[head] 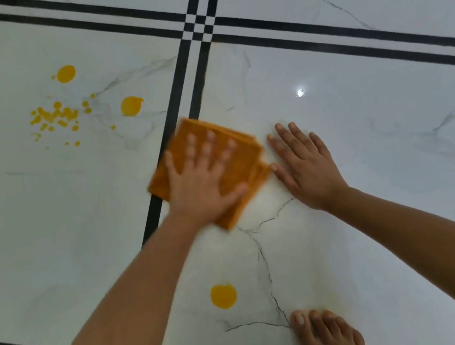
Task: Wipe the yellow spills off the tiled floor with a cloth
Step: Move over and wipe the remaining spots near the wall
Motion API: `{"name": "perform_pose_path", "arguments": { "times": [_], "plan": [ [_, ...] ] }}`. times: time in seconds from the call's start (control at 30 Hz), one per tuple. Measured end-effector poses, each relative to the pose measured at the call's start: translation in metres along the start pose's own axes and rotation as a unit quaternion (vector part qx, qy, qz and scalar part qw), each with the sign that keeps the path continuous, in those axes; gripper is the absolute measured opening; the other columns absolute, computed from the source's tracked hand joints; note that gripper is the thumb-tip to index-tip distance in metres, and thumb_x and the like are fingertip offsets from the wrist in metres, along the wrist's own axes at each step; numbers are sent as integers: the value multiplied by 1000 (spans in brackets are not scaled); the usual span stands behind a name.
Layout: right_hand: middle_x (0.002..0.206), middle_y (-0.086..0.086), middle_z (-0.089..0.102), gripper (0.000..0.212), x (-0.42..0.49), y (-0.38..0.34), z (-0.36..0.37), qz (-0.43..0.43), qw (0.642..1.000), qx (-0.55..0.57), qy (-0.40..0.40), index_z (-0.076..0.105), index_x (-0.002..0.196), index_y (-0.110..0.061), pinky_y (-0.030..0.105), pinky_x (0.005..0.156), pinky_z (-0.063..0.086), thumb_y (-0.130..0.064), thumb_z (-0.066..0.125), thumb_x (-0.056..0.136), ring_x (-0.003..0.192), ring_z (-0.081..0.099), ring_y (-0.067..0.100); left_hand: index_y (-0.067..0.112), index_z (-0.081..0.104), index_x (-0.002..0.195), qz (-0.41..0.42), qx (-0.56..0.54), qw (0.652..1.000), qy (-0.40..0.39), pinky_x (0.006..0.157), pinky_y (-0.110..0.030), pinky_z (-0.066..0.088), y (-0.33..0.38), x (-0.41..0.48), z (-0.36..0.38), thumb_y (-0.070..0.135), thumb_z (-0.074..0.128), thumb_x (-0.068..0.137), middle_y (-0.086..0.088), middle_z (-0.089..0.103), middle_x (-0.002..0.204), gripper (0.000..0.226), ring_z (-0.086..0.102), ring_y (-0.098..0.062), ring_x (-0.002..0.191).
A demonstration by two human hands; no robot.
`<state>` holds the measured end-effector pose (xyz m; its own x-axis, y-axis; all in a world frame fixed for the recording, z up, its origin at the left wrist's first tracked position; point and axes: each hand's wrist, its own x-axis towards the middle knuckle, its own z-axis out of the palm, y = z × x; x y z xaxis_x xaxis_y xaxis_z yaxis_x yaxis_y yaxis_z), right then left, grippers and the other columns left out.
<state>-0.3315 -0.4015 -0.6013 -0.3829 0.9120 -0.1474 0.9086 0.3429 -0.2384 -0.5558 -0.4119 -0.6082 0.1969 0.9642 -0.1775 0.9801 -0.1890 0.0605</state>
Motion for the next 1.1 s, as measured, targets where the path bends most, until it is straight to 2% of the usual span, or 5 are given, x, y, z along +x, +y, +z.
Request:
{"name": "perform_pose_path", "arguments": {
  "times": [0.1, 0.23, 0.4, 0.93, 1.1],
  "plan": [
    [155, 3, 19, 66, 3, -9, 0, -20, 1000, 17, -4, 24, 146, -20, 37, 114, 3, -55, 6, 93, 143, 9, 19, 36, -6, 146, -164, -42, 985, 20, 106, -66, -2, -3, 10, -2, 76, 17, 80, -6, -3, 158, 81, -5, -36, 143],
    [154, 7, 22, 67, 7, -26, 3, -88, 996, 3, -25, 23, 146, -17, 38, 114, 2, -55, 4, 94, 142, 11, 22, 37, 5, 147, -13, -11, 1000, -1, 106, -68, 7, -3, -51, 6, 78, 12, 78, -6, 10, 157, 80, 8, -36, 143],
    [154, 5, 21, 64, 0, -48, 10, -129, 991, -5, -43, 22, 146, -18, 38, 114, 2, -53, 6, 95, 142, 10, 21, 36, -1, 147, -234, -62, 970, 21, 106, -67, 1, -33, -58, 6, 77, 16, 75, -7, 3, 158, 85, -1, -36, 143],
    [154, -6, -12, 68, -33, -59, 19, -149, 981, -57, -107, -10, 145, -26, 34, 113, -14, -61, -7, 87, 142, -14, 16, 32, 12, 148, -253, -114, 960, -28, 99, -75, 8, 98, -192, 26, 82, 22, 75, -15, 13, 155, 89, 9, -49, 137],
    [153, -6, -10, 68, -34, -61, 20, -152, 982, -59, -96, -8, 145, -25, 36, 113, -12, -61, -6, 88, 142, -11, 15, 37, -10, 146, -359, -84, 930, -2, 100, -76, 2, 20, -142, 24, 84, 4, 72, -14, -1, 157, 89, -3, -47, 139]
  ]
}}
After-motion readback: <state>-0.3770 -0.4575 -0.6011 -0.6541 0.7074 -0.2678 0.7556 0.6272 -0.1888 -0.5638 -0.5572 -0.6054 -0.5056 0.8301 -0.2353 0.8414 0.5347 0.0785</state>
